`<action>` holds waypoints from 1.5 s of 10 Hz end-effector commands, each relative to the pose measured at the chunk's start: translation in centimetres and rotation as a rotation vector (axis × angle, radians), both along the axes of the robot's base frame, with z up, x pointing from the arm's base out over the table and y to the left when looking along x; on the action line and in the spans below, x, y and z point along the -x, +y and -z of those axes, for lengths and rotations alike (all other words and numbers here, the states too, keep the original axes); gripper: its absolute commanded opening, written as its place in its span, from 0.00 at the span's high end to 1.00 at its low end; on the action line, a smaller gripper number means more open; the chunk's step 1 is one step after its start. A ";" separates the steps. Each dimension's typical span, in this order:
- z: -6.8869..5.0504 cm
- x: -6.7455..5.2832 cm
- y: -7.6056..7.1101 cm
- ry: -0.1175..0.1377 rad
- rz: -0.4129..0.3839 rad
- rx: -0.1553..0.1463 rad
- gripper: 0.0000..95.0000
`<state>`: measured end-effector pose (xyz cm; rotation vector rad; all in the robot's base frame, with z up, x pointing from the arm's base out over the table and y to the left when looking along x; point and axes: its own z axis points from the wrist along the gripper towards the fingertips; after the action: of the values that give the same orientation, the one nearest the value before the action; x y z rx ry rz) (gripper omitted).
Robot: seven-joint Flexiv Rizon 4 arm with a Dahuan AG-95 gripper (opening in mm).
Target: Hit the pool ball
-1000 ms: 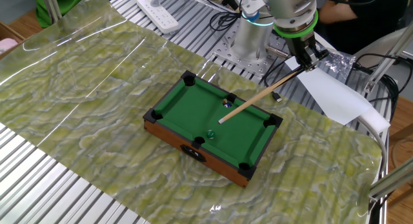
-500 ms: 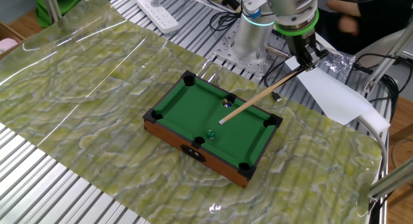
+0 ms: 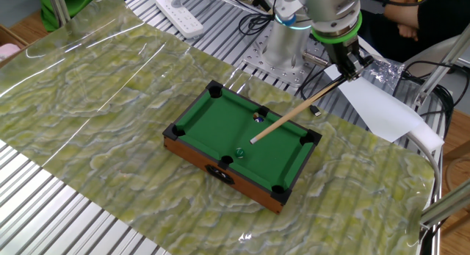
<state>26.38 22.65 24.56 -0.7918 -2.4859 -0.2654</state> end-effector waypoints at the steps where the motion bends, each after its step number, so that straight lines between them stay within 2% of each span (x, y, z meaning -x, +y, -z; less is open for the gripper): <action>1: 0.0 -0.2 0.1 0.003 -0.004 0.000 1.00; 7: 0.1 -0.3 0.1 0.000 0.002 0.001 1.00; 10: 0.6 -0.3 0.0 0.001 -0.008 -0.006 1.00; 15: 1.2 -0.4 0.0 -0.003 -0.005 0.001 1.00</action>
<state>26.76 22.60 23.40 -0.7853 -2.4917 -0.2644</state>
